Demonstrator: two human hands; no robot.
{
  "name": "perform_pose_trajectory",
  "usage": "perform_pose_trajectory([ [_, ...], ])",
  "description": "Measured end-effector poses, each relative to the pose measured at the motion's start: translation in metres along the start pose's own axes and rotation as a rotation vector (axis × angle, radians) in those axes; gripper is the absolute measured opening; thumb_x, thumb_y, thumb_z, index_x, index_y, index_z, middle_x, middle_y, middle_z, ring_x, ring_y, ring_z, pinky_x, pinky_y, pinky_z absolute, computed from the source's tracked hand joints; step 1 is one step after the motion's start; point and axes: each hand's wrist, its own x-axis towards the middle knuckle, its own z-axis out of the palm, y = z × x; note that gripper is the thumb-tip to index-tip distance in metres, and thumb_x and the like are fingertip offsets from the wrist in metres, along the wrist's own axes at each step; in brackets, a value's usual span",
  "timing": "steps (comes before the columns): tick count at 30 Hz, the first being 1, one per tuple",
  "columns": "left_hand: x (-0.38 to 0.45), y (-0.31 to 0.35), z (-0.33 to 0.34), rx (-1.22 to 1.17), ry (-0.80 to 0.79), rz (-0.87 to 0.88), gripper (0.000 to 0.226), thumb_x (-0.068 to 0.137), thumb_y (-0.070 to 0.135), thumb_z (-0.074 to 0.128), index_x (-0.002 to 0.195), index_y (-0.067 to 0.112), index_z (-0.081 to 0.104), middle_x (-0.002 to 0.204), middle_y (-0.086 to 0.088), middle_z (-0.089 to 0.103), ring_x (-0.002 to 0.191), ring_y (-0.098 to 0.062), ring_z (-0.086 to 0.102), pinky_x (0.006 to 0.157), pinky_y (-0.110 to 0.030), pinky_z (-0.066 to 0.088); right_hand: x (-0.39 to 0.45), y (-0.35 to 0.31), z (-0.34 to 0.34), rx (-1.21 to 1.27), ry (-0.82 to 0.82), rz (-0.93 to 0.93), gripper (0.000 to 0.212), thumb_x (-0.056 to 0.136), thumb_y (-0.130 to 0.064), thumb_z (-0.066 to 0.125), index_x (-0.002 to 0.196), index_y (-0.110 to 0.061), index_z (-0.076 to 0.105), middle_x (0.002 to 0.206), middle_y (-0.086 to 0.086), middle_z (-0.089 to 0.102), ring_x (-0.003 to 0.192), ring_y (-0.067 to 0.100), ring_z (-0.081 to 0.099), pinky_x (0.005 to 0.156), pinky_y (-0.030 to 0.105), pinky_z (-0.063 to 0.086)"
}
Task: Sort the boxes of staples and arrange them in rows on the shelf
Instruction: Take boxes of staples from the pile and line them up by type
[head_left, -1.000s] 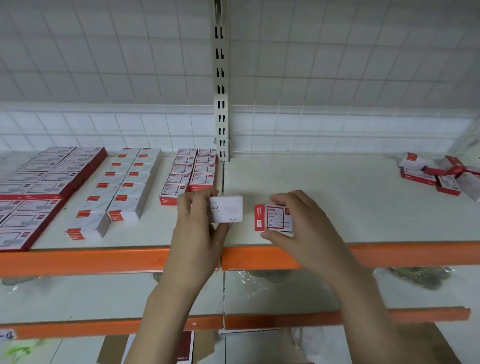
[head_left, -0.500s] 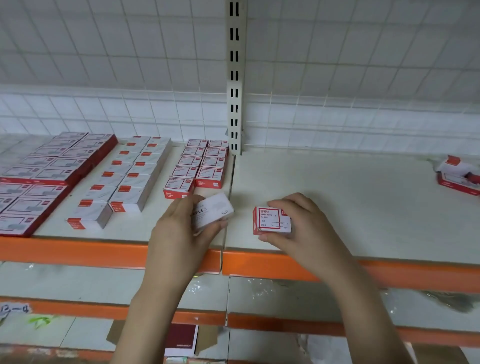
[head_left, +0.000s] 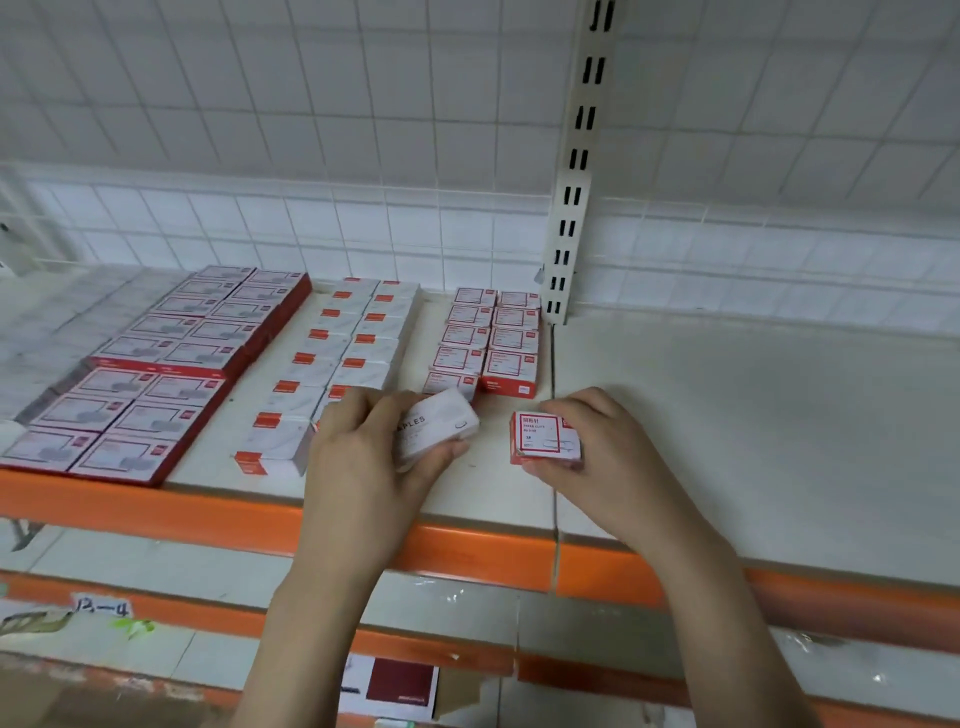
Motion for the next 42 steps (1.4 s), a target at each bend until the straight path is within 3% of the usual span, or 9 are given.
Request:
perform_pose_trajectory([
  [7, 0.037, -0.046, -0.016, -0.027, -0.045, 0.075, 0.053, 0.069, 0.05, 0.066, 0.106, 0.013, 0.065, 0.093, -0.005, 0.055, 0.089, -0.023, 0.05, 0.075, -0.029, 0.038, 0.023, -0.021, 0.028, 0.002, 0.05, 0.108, 0.054, 0.079, -0.034, 0.07, 0.129, -0.026, 0.05, 0.121, -0.008, 0.046, 0.112, 0.01, 0.047, 0.097, 0.025, 0.041],
  [11, 0.05, -0.064, -0.021, -0.095, -0.099, 0.133, 0.057, 0.07, 0.057, 0.054, 0.106, 0.015, 0.066, 0.093, -0.002, 0.054, 0.088, -0.022, 0.05, 0.077, -0.028, 0.037, 0.03, -0.027, 0.034, 0.009, 0.13, 0.175, 0.048, 0.08, -0.027, 0.072, 0.125, -0.022, 0.056, 0.114, -0.007, 0.049, 0.102, 0.006, 0.051, 0.086, 0.0, 0.03],
  [13, 0.054, -0.072, -0.023, -0.112, -0.114, 0.156, 0.056, 0.07, 0.056, 0.053, 0.105, 0.014, 0.066, 0.093, -0.004, 0.055, 0.088, -0.024, 0.051, 0.077, -0.029, 0.038, 0.031, -0.031, 0.037, -0.001, 0.157, 0.195, 0.046, 0.08, -0.019, 0.071, 0.124, -0.017, 0.057, 0.115, -0.002, 0.05, 0.1, 0.007, 0.051, 0.085, -0.004, 0.026],
  [19, 0.067, -0.092, -0.022, -0.168, -0.16, 0.198, 0.049, 0.069, 0.047, 0.063, 0.105, 0.014, 0.066, 0.094, -0.003, 0.056, 0.092, -0.021, 0.049, 0.081, -0.025, 0.037, 0.023, -0.049, 0.051, -0.181, 0.296, 0.216, 0.041, 0.079, -0.019, 0.071, 0.119, -0.015, 0.061, 0.123, 0.004, 0.054, 0.109, 0.024, 0.054, 0.093, 0.022, 0.034],
  [25, 0.074, -0.106, -0.02, -0.193, -0.186, 0.202, 0.051, 0.067, 0.043, 0.068, 0.107, 0.012, 0.066, 0.095, -0.005, 0.057, 0.093, -0.025, 0.051, 0.081, -0.03, 0.041, 0.022, -0.065, 0.074, -0.291, 0.408, 0.158, 0.028, 0.078, -0.014, 0.065, 0.106, -0.014, 0.068, 0.112, 0.004, 0.063, 0.098, 0.027, 0.056, 0.086, 0.019, 0.037],
  [29, 0.073, -0.114, -0.024, -0.196, -0.192, 0.2, 0.055, 0.068, 0.053, 0.057, 0.108, 0.015, 0.066, 0.097, -0.003, 0.057, 0.092, -0.025, 0.05, 0.08, -0.032, 0.042, 0.031, -0.063, 0.078, -0.28, 0.399, 0.189, 0.034, 0.071, 0.001, 0.073, 0.103, -0.01, 0.069, 0.105, 0.008, 0.064, 0.095, 0.03, 0.055, 0.085, 0.015, 0.031],
  [35, 0.069, -0.122, -0.032, -0.155, -0.131, 0.222, 0.051, 0.07, 0.05, 0.058, 0.111, 0.019, 0.063, 0.097, -0.002, 0.057, 0.089, -0.024, 0.049, 0.08, -0.025, 0.036, 0.043, -0.062, 0.075, -0.246, 0.366, 0.217, 0.03, 0.07, 0.002, 0.072, 0.097, -0.011, 0.07, 0.101, 0.009, 0.065, 0.092, 0.033, 0.054, 0.075, 0.011, 0.026],
  [39, 0.063, -0.115, -0.036, -0.14, -0.124, 0.213, 0.053, 0.071, 0.051, 0.057, 0.11, 0.016, 0.065, 0.096, -0.004, 0.058, 0.087, -0.026, 0.05, 0.078, -0.029, 0.038, 0.042, -0.062, 0.072, -0.226, 0.326, 0.22, 0.03, 0.074, -0.002, 0.07, 0.102, -0.011, 0.069, 0.106, 0.009, 0.063, 0.099, 0.032, 0.051, 0.08, 0.012, 0.026],
  [42, 0.052, -0.109, -0.042, -0.1, -0.13, 0.197, 0.054, 0.073, 0.051, 0.055, 0.111, 0.015, 0.064, 0.1, -0.004, 0.059, 0.089, -0.025, 0.048, 0.079, -0.033, 0.041, 0.036, -0.066, 0.071, -0.205, 0.279, 0.223, 0.03, 0.081, -0.009, 0.066, 0.111, -0.012, 0.065, 0.116, 0.007, 0.06, 0.108, 0.029, 0.048, 0.09, 0.024, 0.035],
])
